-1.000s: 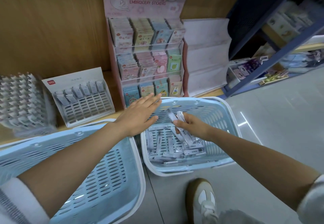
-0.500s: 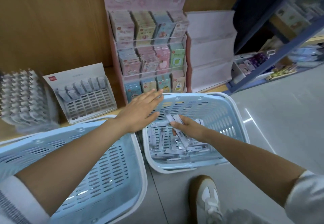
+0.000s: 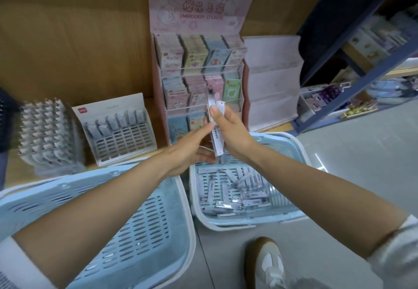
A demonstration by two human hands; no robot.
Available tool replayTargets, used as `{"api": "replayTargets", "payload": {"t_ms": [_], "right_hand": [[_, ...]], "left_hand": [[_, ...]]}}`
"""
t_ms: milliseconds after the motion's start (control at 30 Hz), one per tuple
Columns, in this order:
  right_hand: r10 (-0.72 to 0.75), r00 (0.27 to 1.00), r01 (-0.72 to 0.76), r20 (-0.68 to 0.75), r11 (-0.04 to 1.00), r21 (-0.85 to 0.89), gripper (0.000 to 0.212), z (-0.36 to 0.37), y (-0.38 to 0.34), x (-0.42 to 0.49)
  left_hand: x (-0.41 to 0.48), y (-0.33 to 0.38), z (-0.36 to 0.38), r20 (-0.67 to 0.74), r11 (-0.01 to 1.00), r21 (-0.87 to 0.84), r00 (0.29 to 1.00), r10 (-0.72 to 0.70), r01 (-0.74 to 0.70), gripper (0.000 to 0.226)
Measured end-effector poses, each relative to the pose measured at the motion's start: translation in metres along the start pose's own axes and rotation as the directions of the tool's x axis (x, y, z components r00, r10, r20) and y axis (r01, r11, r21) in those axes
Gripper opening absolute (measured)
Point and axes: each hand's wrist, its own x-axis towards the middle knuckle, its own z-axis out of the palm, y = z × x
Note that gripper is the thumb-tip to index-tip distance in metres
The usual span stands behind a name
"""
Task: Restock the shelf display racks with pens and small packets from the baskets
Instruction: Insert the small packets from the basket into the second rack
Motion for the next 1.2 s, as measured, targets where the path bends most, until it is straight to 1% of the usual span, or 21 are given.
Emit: {"api": "replayTargets", "payload": {"t_ms": [33,100,167,200,300,367,467,567,633,667,733,800,833,900,967,1067,1133,1200], "right_hand": [[-0.001,1.0,0.001,-0.007,1.0,0.011,0.043,0.009,0.001,0.004],[0.004,0.998,-0.002,-0.061,0.999,0.04,0.033,0.02,0.004,0.011],[0.017,0.993,-0.006,-0.115,0.995,0.095,0.021,0.028,0.006,0.016],[0.019,0.991,-0.006,-0.13,0.995,0.101,0.018,0.031,0.007,0.019],[0.011,0.99,0.0,-0.143,0.997,0.082,0.015,0.039,0.008,0.026],[-0.009,0.991,0.019,-0.13,0.997,0.076,0.017,0.045,0.008,0.029],[-0.011,0.995,0.017,-0.095,0.998,0.06,0.021,0.056,0.006,0.03],[0.014,0.995,-0.006,-0.1,0.996,0.086,0.023,0.069,0.002,0.031],[0.038,0.995,-0.027,-0.092,0.992,0.121,0.021,0.077,-0.001,0.03],[0.041,0.996,-0.031,-0.082,0.992,0.12,0.02,0.081,-0.001,0.03],[0.029,0.997,-0.022,-0.066,0.995,0.099,0.018,0.09,-0.002,0.03],[0.022,0.997,-0.015,-0.072,0.996,0.093,0.021,0.099,-0.004,0.031],[0.025,0.996,-0.017,-0.087,0.996,0.093,0.022,0.103,-0.005,0.031],[0.04,0.99,-0.027,-0.135,0.995,0.097,0.018,0.108,-0.008,0.034],[0.077,0.984,-0.058,-0.161,0.991,0.124,0.007,0.112,-0.01,0.036],[0.14,0.986,-0.123,-0.095,0.977,0.172,0.009,0.123,-0.007,0.041],[0.138,0.99,-0.137,-0.004,0.981,0.136,0.008,0.131,-0.005,0.042],[0.123,0.988,-0.131,0.098,0.988,0.082,0.004,0.139,-0.003,0.041]], "left_hand": [[-0.003,0.003,-0.002,0.018,0.997,-0.071,1.0,-0.023,0.024,0.039],[-0.008,0.005,-0.007,0.0,0.993,-0.115,0.999,-0.037,0.037,0.032],[-0.009,0.006,-0.014,-0.023,0.994,-0.093,0.998,-0.053,0.051,0.028],[-0.011,0.008,-0.016,-0.027,0.994,-0.089,0.998,-0.063,0.06,0.027],[-0.014,0.013,-0.024,-0.106,0.995,-0.076,0.991,-0.076,0.068,0.016],[-0.018,0.016,-0.03,-0.151,0.997,-0.05,0.986,-0.07,0.063,0.011],[-0.025,0.018,-0.04,-0.141,0.998,-0.014,0.988,-0.068,0.067,0.017],[-0.032,0.02,-0.051,-0.13,0.995,-0.079,0.989,-0.075,0.065,0.024],[-0.034,0.021,-0.059,-0.134,0.993,-0.108,0.989,-0.068,0.053,0.033],[-0.036,0.021,-0.062,-0.145,0.994,-0.097,0.988,-0.057,0.043,0.039],[-0.039,0.019,-0.071,-0.198,1.0,-0.003,0.98,-0.022,0.022,0.047],[-0.043,0.016,-0.081,-0.236,0.994,0.113,0.971,0.026,0.0,0.046],[-0.046,0.014,-0.086,-0.247,0.991,0.135,0.968,0.041,-0.007,0.044],[-0.053,0.012,-0.097,-0.289,0.993,0.115,0.957,0.04,-0.007,0.042],[-0.06,0.011,-0.107,-0.365,0.997,0.073,0.931,0.017,0.01,0.039],[-0.066,0.009,-0.123,-0.466,1.0,0.014,0.885,0.008,-0.002,0.029],[-0.067,0.008,-0.129,-0.5,1.0,-0.003,0.866,0.014,-0.018,0.026],[-0.066,0.008,-0.133,-0.531,0.999,-0.014,0.847,0.035,-0.05,0.028]]}}
